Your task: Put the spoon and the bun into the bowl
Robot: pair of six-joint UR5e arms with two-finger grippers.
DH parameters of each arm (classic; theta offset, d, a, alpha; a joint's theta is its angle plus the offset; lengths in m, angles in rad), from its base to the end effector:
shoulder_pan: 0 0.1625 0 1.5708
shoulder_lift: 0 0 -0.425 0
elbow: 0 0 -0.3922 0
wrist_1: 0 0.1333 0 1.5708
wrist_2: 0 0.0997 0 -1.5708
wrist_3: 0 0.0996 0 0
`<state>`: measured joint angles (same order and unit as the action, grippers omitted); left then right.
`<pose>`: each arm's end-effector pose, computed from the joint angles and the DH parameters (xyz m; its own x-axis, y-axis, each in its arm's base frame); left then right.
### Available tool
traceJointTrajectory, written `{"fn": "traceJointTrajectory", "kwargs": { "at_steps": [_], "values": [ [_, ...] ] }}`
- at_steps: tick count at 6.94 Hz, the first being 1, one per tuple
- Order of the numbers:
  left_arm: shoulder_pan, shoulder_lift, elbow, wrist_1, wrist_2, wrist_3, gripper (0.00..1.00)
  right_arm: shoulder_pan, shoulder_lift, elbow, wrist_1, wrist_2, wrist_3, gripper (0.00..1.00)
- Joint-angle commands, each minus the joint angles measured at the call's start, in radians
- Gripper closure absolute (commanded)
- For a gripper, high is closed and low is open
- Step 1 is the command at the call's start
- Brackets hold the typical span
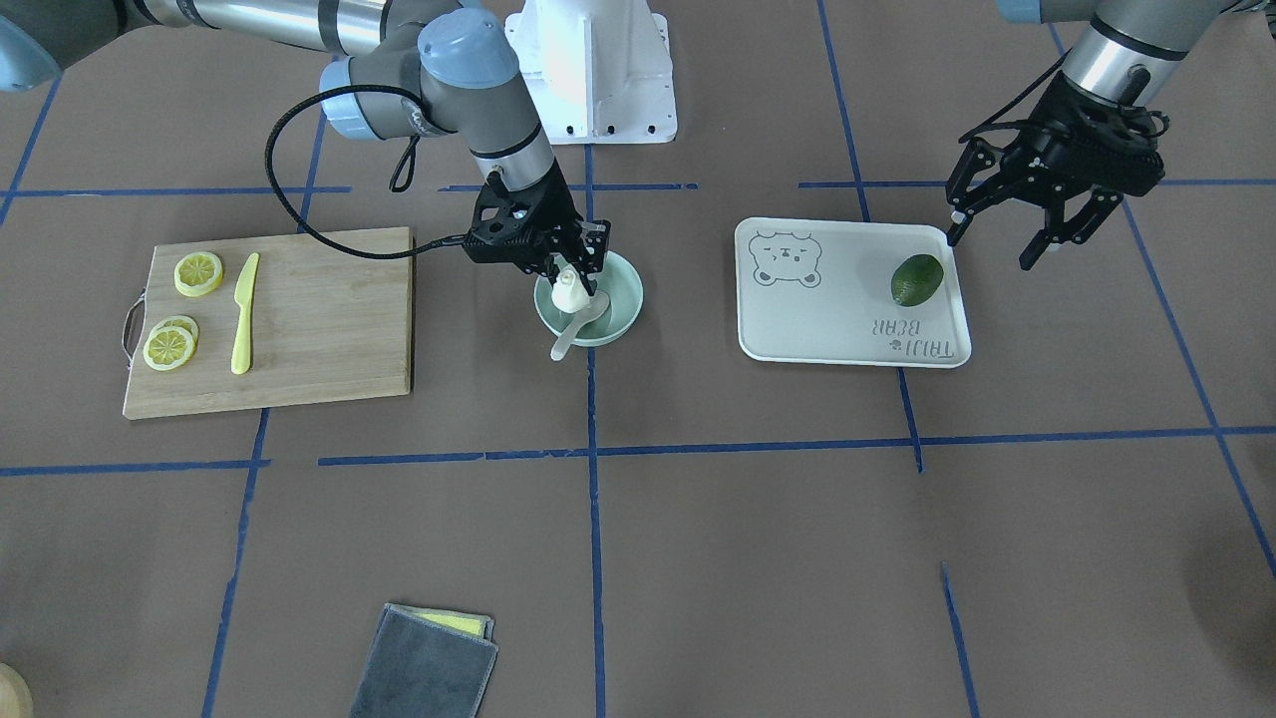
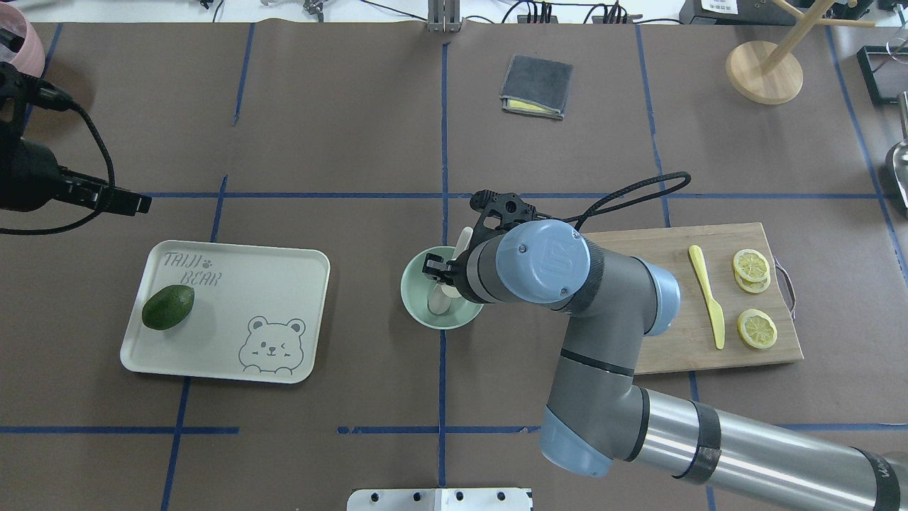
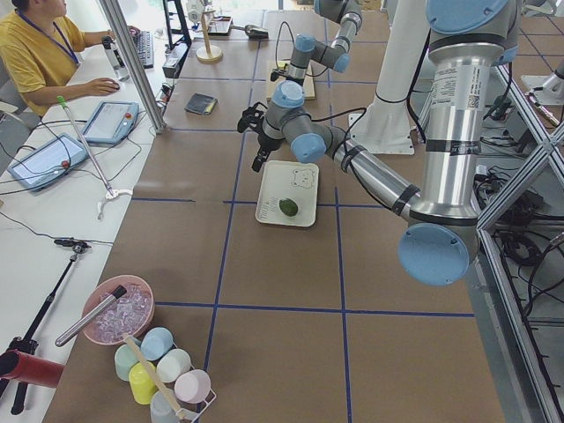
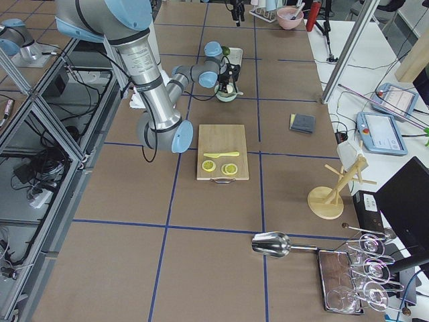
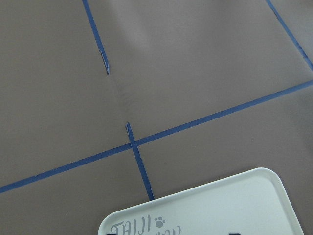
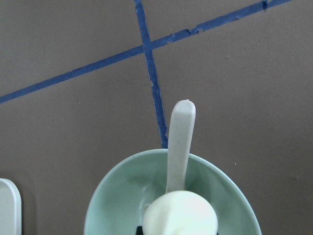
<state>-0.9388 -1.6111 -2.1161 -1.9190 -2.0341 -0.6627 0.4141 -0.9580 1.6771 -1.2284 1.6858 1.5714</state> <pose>0.2089 -0.4356 0.3432 0.6179 0.3499 -0.7041 0.0365 0.8818 0.4702 -0.5685 -0.3830 0.2130 0.4462 0.1967 0.8731 -0.3083 0.9496 -0.0565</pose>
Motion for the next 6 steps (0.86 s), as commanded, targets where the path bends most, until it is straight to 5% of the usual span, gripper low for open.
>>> {"fn": "traceJointTrajectory", "kwargs": {
  "at_steps": [1, 4, 6],
  "values": [
    [0.0, -0.001, -0.002, 0.0, 0.0, 0.0, 0.18, -0.006, 0.002, -0.005, 0.003, -0.003, 0.004, 0.0],
    [0.0, 0.002, -0.002, 0.0, 0.0, 0.0, 0.17, 0.008, -0.01, 0.031, 0.0, 0.018, -0.011, 0.0],
    [-0.02, 0.064, -0.005, 0.0, 0.0, 0.122, 0.17, 0.166, -0.198, 0.186, -0.006, 0.211, -0.049, 0.0]
  ]
}}
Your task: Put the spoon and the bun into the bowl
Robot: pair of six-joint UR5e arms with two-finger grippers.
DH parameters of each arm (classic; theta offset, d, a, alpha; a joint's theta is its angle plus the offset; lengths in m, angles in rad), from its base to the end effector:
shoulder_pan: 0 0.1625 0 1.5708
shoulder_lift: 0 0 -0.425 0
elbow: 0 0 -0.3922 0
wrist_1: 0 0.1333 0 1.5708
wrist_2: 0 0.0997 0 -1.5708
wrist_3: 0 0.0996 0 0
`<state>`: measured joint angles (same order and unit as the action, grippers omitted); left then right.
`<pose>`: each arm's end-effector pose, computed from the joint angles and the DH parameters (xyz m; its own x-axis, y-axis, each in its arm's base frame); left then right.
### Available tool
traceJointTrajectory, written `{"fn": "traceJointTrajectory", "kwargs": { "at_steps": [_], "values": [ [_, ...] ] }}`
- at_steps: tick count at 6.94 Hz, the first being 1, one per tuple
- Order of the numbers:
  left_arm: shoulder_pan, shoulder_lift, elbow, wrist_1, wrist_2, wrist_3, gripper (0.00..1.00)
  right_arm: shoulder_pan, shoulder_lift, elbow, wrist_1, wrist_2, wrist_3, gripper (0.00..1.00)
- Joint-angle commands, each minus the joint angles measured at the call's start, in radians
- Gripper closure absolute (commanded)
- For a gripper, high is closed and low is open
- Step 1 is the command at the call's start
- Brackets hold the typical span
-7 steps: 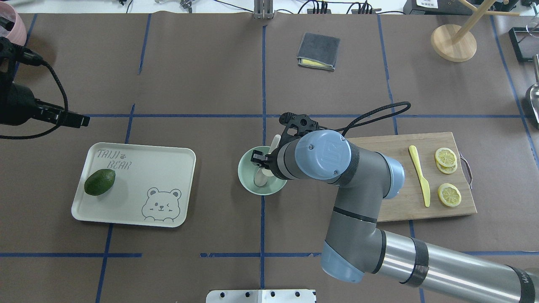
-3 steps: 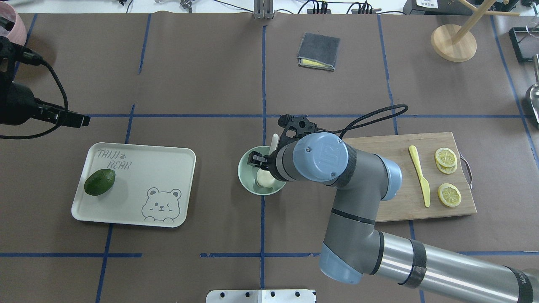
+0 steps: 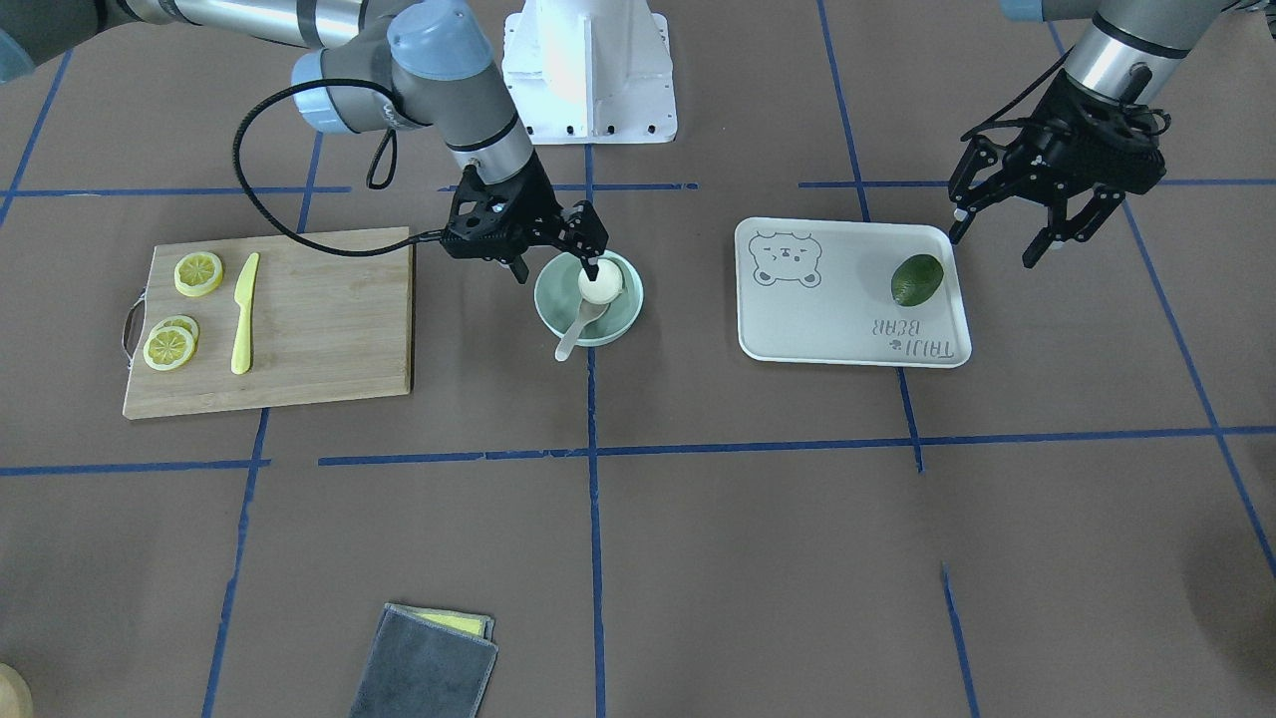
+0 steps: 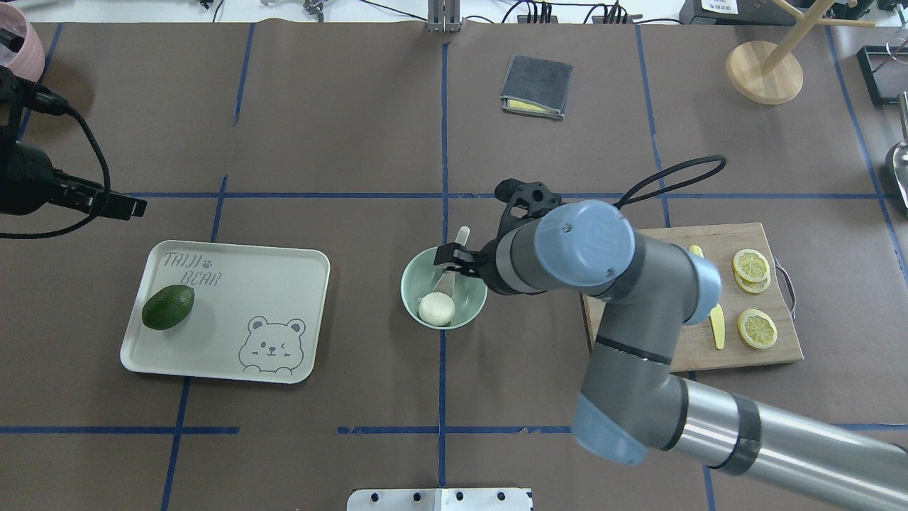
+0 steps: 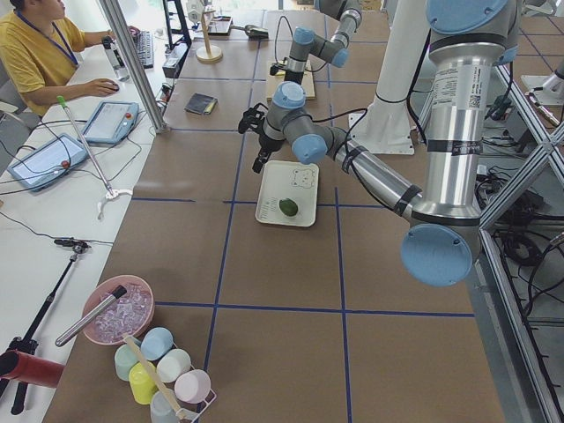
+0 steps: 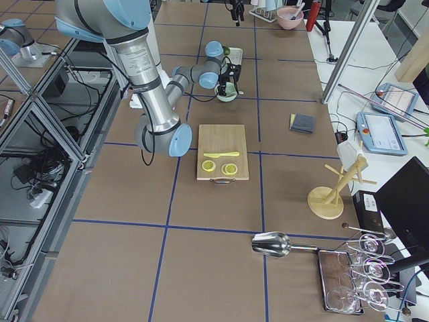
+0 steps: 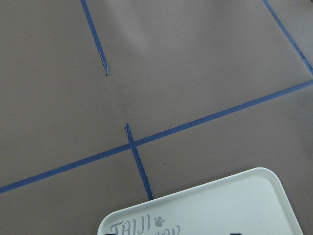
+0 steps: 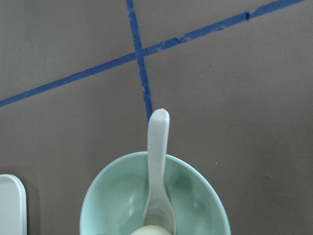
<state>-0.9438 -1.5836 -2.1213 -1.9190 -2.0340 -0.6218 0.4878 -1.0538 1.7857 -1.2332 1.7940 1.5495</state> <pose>0.2030 -0.4315 0.3538 0.6298 0.3702 -0.6829 0.0092 0.8755 0.4831 -0.5087 -0.3959 0.2291 0.4305 0.2049 0.8790 -0.2765 0.9570 -0.0877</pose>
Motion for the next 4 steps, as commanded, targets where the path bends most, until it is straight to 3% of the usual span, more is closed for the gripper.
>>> {"fn": "traceJointTrajectory", "kwargs": {
  "at_steps": [1, 3, 4],
  "values": [
    [-0.071, 0.074, 0.004, 0.0, -0.002, 0.181, 0.17, 0.141, -0.218, 0.136, 0.0, 0.131, -0.151, 0.0],
    [-0.172, 0.155, 0.023, 0.0, -0.04, 0.424, 0.17, 0.31, -0.442, 0.222, 0.001, 0.256, -0.419, 0.0],
    [-0.293, 0.159, 0.109, 0.003, -0.145, 0.603, 0.17, 0.434, -0.527, 0.244, 0.001, 0.356, -0.522, 0.0]
  ]
}}
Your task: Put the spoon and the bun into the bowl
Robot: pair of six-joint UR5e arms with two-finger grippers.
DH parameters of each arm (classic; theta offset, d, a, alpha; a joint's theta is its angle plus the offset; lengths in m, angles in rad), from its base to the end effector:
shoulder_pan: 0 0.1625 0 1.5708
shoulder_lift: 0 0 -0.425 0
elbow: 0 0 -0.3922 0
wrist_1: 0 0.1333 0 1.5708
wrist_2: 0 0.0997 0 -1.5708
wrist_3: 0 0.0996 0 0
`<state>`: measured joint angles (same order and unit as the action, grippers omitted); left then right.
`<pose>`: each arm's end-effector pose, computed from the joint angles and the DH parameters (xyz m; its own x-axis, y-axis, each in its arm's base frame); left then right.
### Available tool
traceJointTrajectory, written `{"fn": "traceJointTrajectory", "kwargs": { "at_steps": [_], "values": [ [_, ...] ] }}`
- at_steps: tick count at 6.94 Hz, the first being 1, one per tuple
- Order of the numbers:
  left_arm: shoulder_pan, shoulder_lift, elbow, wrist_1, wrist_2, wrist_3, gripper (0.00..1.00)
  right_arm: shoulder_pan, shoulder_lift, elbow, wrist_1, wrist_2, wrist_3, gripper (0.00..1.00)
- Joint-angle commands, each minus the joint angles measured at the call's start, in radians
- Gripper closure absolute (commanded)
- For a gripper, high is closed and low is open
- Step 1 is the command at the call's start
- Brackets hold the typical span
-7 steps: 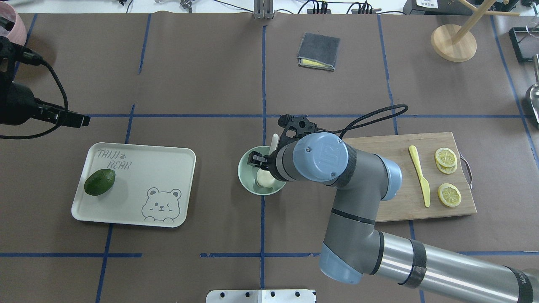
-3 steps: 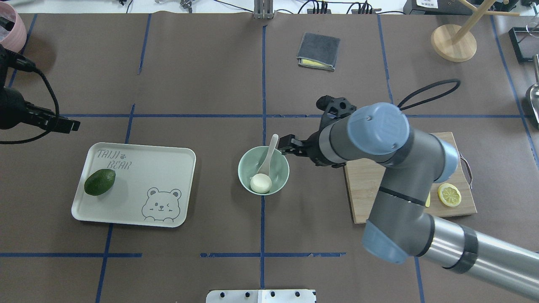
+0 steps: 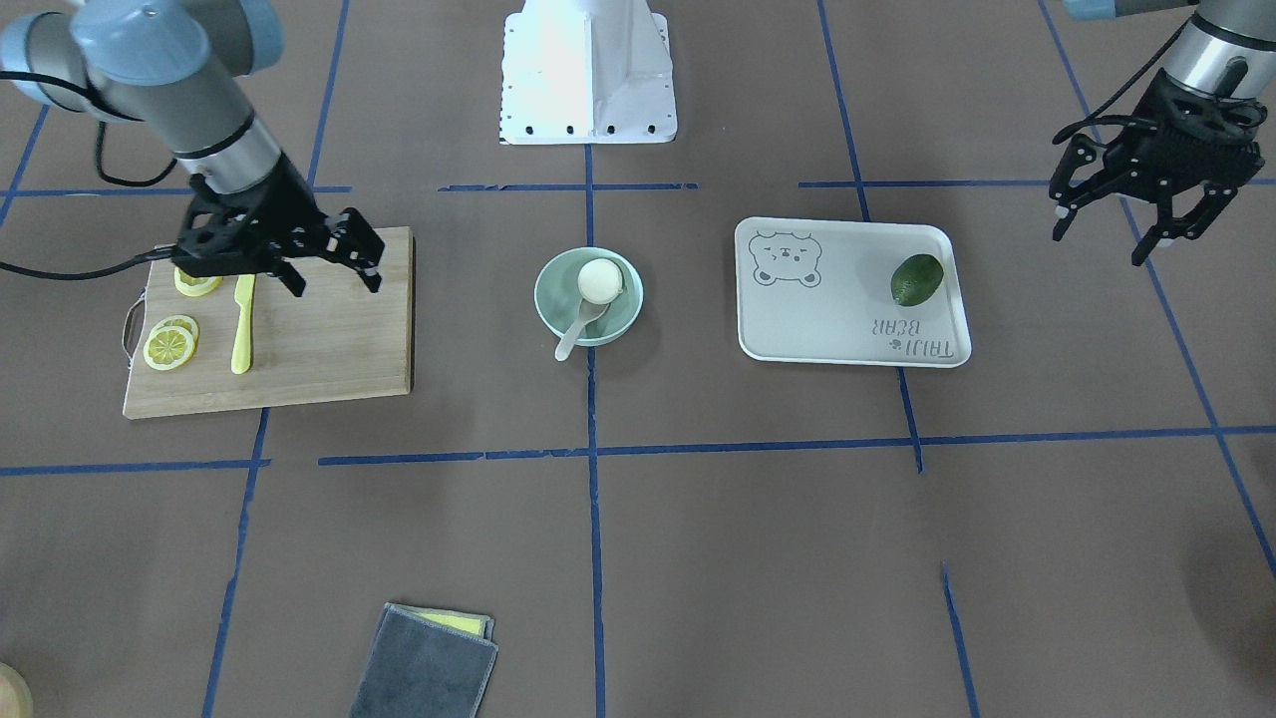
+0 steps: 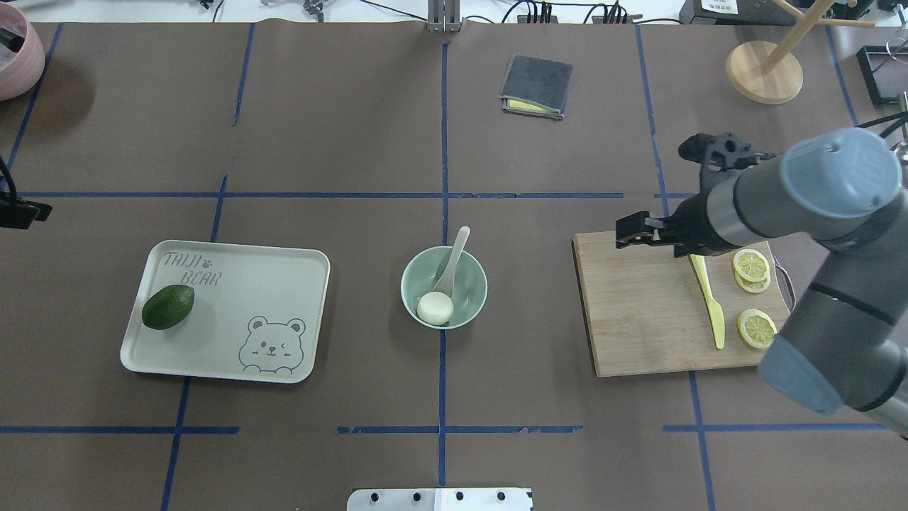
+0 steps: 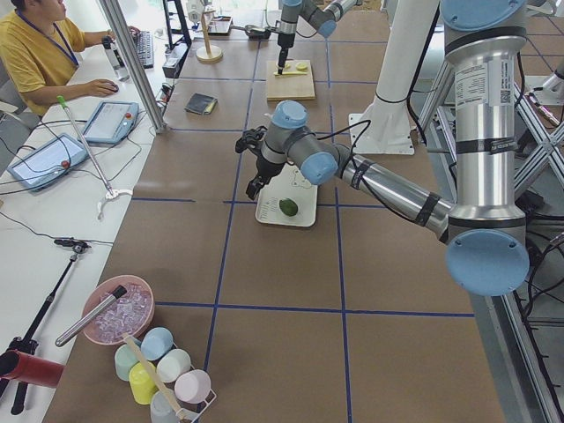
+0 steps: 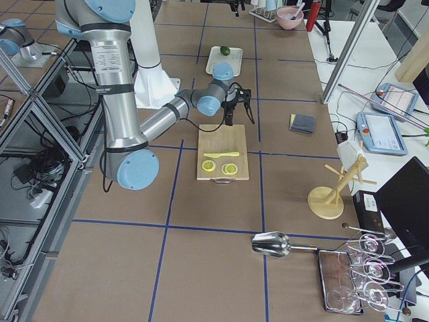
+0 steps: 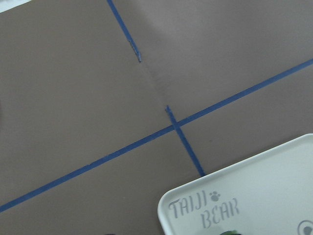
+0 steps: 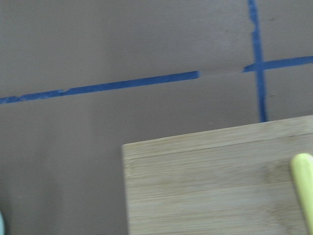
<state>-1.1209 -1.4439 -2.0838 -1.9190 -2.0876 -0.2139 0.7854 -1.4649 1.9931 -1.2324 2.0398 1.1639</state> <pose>0.1163 -0.4342 0.4339 0.6929 0.5189 -0.5006 -0.1798 0.7967 0.5769 -0.3024 -0.4272 0.3690 0.5737 0.0744 0.8157 -0.1744 0.9841 0.0329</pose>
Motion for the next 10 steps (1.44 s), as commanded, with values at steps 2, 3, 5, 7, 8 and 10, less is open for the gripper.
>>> {"fn": "traceJointTrajectory", "kwargs": {
  "at_steps": [2, 3, 5, 7, 8, 10],
  "values": [
    [-0.294, 0.02, 0.198, 0.014, -0.221, 0.388, 0.17, 0.341, -0.281, 0.047, 0.005, 0.267, -0.455, 0.0],
    [-0.327, 0.055, 0.209, 0.014, -0.227, 0.392, 0.17, 0.426, -0.351, 0.043, 0.004, 0.32, -0.606, 0.0],
    [-0.344, 0.059, 0.194, 0.137, -0.229, 0.393, 0.17, 0.558, -0.477, 0.035, 0.001, 0.346, -0.851, 0.0],
    [-0.346, 0.069, 0.195, 0.147, -0.229, 0.392, 0.0, 0.586, -0.512, 0.012, -0.004, 0.355, -0.914, 0.0],
    [-0.353, 0.072, 0.194, 0.147, -0.229, 0.392, 0.0, 0.588, -0.502, -0.023, -0.001, 0.355, -0.914, 0.0],
    [-0.349, 0.05, 0.241, 0.143, -0.23, 0.39, 0.0, 0.612, -0.492, -0.027, -0.006, 0.37, -0.917, 0.0]
  ]
}}
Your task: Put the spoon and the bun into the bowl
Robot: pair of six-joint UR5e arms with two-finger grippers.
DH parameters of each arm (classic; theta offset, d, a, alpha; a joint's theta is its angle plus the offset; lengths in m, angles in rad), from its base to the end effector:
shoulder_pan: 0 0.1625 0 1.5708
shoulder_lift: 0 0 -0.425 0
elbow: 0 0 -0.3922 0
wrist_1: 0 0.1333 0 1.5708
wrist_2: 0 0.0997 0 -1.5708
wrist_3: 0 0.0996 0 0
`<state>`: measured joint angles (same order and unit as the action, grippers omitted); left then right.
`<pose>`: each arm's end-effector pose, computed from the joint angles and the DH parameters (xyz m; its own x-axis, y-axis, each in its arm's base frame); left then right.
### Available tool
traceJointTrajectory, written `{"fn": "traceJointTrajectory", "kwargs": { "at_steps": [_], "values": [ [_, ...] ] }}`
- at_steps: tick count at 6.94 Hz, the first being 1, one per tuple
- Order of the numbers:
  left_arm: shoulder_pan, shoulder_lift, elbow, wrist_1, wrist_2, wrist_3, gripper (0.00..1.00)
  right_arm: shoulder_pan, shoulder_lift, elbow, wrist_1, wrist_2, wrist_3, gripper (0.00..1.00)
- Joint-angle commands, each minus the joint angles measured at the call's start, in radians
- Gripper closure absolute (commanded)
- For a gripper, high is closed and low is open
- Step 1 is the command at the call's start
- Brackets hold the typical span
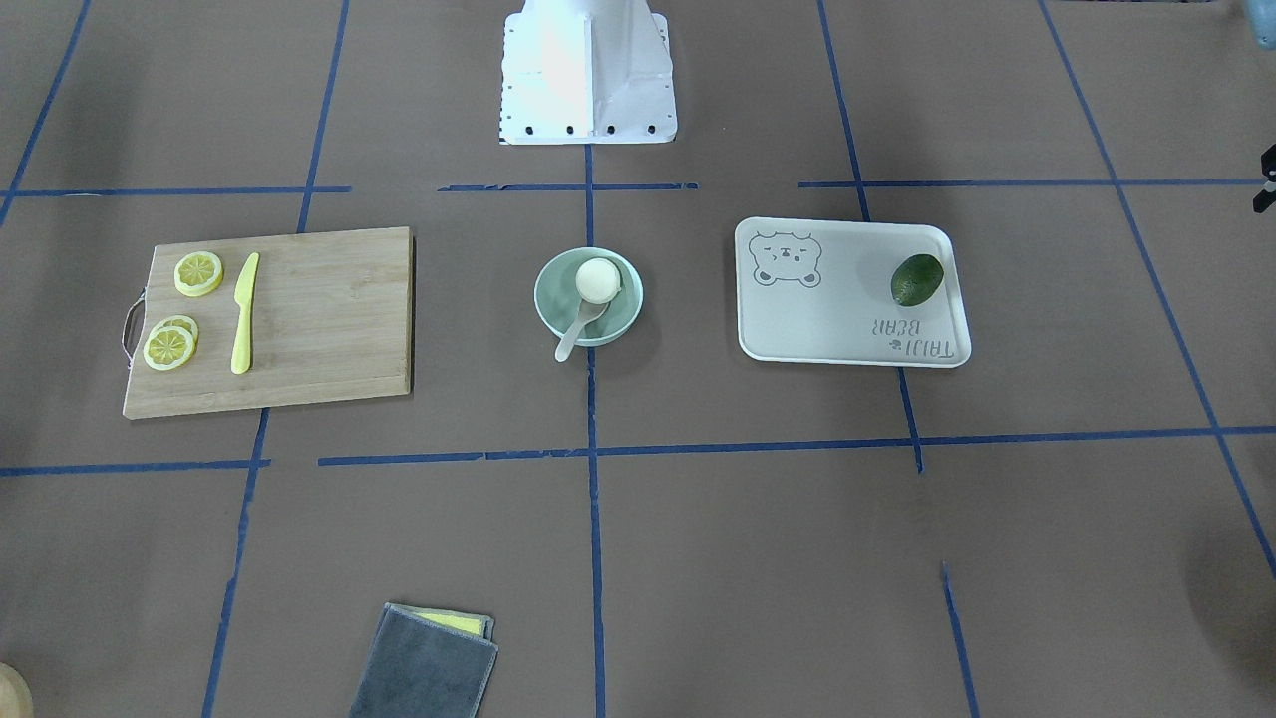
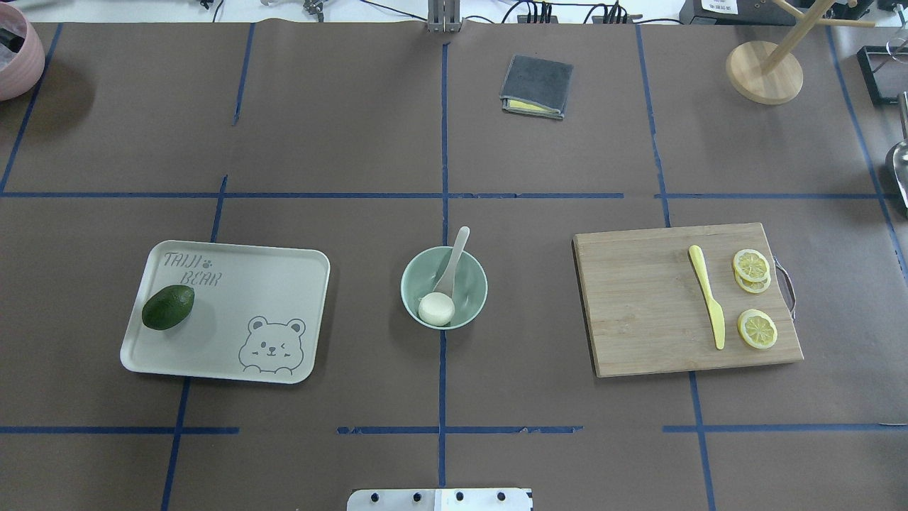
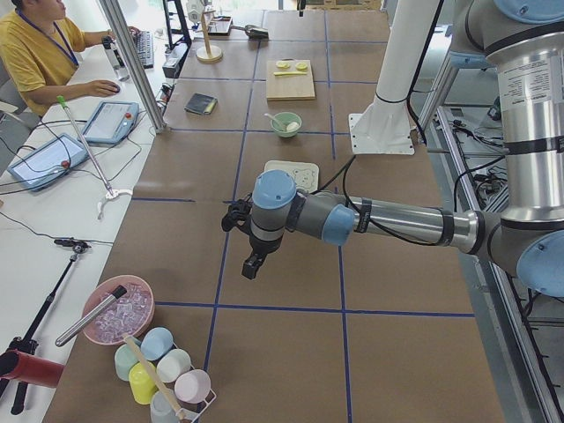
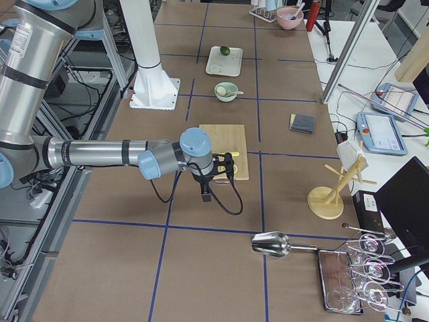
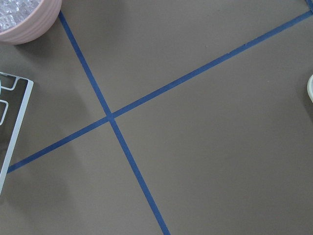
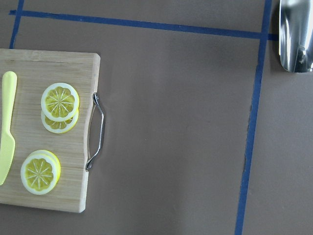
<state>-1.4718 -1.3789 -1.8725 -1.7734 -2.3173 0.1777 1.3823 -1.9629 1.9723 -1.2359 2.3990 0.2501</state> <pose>-0.0232 -0.4305 0.5756 0.6820 0.4432 -0.5817 -0.2181 0.8825 0.4167 -0.0060 -0.3515 0.5813 0.6421 -0.1306 0.7554 0.0180 0.9877 0.1554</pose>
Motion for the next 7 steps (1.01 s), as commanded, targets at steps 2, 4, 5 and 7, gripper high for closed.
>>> {"fn": "traceJointTrajectory", "kwargs": {
  "at_steps": [2, 4, 5, 7],
  "values": [
    [0.002, -0.034, 0.055, -0.007, -0.002, -0.004, 0.0, 0.02, 0.08, -0.009, -0.101, 0.012, -0.03, 0.0],
    [-0.004, -0.017, 0.038, 0.002, -0.078, 0.0, 0.0, 0.058, 0.131, 0.005, -0.239, 0.031, -0.131, 0.0],
    [-0.01, -0.022, 0.039, 0.003, -0.1, -0.001, 0.0, 0.075, 0.171, 0.022, -0.335, 0.031, -0.161, 0.0],
    [-0.062, -0.082, 0.038, 0.139, -0.099, -0.001, 0.0, 0.087, 0.173, 0.028, -0.389, 0.016, -0.218, 0.0]
  ]
}}
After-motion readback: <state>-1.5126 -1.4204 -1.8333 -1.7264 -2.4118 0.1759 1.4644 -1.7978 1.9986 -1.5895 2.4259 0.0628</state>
